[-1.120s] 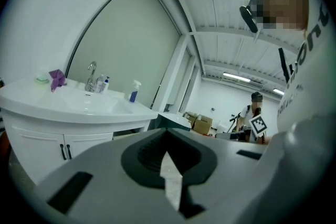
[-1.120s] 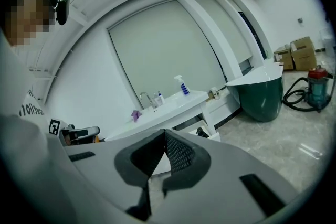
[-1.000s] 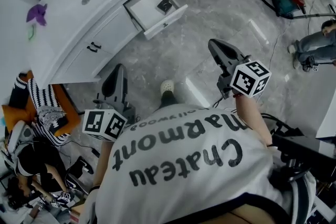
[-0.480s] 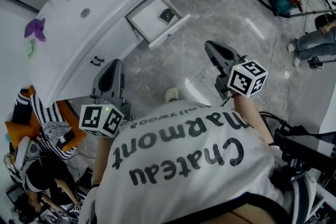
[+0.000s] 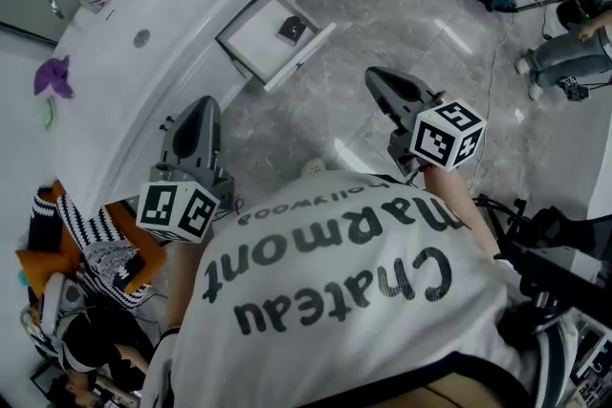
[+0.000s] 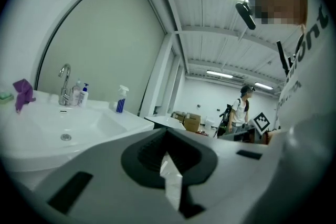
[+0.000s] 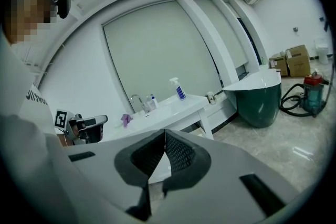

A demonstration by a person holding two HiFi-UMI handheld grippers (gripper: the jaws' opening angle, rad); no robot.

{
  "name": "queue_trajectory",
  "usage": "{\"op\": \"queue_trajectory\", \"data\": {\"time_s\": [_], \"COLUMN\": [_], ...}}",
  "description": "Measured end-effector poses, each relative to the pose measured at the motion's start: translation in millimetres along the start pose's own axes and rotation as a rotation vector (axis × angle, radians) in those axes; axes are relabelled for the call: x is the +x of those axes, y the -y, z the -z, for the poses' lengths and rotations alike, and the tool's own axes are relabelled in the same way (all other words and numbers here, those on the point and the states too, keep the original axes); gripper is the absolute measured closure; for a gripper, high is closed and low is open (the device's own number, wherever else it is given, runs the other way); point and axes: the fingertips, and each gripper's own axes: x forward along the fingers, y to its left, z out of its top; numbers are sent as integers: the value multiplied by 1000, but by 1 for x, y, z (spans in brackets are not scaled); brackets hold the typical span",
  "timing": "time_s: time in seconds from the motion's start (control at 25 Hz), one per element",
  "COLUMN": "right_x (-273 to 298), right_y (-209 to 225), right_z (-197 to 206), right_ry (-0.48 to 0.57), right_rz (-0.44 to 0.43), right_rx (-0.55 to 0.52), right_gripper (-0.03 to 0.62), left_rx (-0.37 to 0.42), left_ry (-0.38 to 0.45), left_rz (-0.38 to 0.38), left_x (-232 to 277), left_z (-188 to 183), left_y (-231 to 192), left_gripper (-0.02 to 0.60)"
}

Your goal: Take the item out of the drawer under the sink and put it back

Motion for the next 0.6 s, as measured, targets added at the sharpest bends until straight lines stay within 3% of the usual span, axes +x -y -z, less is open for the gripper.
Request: {"op": "queue_trajectory", "data": {"time_s": [0.2,0.6], "right_x": [-1,6], "right_y": [7,18], "right_z": [-3,-1], "right_ry": [20,-12], "right_rz": [15,35], "right_rx": [21,20], "right_gripper": [582,583], "left_rx": [47,13], "left_ry": [-21,-60], "left_rz": [15,-19], "left_x": [9,23], "left_z": [3,21], "left_y": [5,-1], "left_gripper": [572,573]}}
